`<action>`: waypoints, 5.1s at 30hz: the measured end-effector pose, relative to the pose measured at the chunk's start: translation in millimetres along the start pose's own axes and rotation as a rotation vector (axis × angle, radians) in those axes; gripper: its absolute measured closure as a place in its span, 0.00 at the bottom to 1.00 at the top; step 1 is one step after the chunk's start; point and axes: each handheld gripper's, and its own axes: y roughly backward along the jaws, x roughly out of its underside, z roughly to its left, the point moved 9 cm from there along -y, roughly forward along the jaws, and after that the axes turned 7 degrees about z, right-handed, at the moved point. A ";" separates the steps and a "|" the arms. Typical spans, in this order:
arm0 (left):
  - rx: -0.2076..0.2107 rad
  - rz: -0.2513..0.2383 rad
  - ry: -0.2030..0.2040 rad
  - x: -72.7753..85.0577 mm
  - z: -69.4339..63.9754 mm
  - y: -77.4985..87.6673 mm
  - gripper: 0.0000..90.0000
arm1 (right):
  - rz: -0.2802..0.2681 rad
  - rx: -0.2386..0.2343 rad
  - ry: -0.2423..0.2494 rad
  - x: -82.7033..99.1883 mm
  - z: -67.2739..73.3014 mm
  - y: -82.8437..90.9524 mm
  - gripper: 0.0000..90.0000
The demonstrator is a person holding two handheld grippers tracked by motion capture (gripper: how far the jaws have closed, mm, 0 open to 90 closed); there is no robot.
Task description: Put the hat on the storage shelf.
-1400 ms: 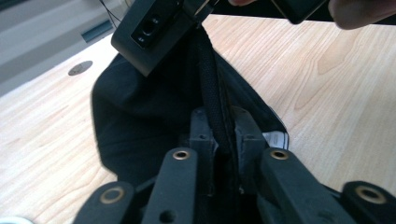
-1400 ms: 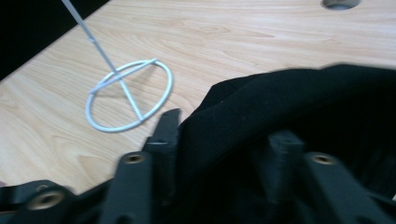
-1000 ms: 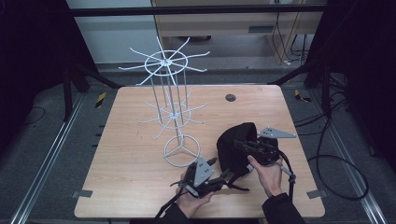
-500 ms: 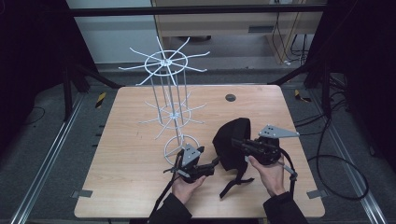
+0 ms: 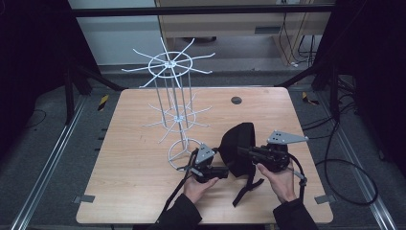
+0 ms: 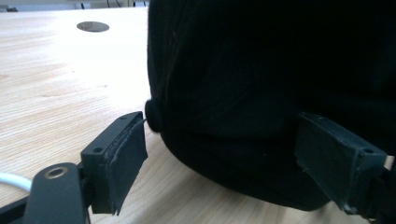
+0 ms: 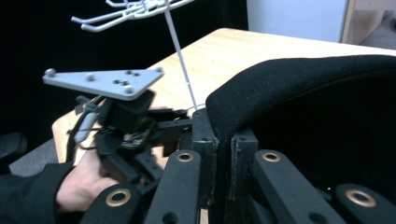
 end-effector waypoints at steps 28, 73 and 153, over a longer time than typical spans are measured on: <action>-0.081 -0.041 -0.029 -27.3 -18.8 40.4 0.87 | -0.087 0.135 -0.019 -1.2 -34.3 32.6 0.87; -0.120 0.054 -0.196 -51.6 -40.6 23.1 0.53 | 0.175 0.516 -0.039 53.6 -121.3 37.1 0.98; -0.335 0.139 -0.035 50.8 77.8 198.2 0.60 | 0.281 0.196 0.196 42.1 -96.1 -1.6 0.46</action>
